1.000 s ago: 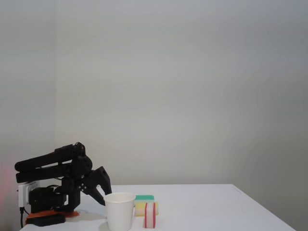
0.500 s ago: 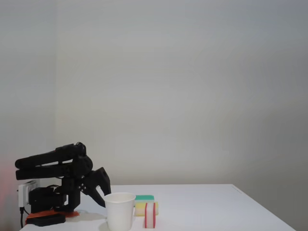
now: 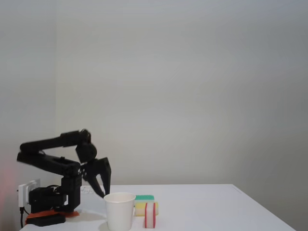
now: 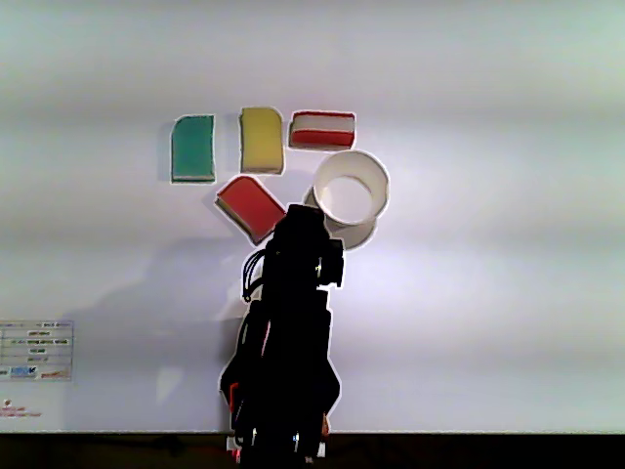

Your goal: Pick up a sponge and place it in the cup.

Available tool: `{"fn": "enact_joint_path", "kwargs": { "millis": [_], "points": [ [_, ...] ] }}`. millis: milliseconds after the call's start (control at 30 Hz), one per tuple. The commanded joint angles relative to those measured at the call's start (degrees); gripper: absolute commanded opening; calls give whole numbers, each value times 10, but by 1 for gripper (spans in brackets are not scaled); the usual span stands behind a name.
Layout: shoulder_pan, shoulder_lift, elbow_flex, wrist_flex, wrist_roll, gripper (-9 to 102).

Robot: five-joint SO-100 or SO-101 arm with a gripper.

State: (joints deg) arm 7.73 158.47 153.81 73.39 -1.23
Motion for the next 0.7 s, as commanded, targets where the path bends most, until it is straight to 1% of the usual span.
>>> {"fn": "enact_joint_path", "kwargs": {
  "millis": [0,133,467,667],
  "points": [
    [5,-106,-137,43,7,0],
    [9,-228,-293,104,13,0],
    [34,-429,-580,189,12,0],
    [59,-565,-711,179,11,0]
  ]
}}
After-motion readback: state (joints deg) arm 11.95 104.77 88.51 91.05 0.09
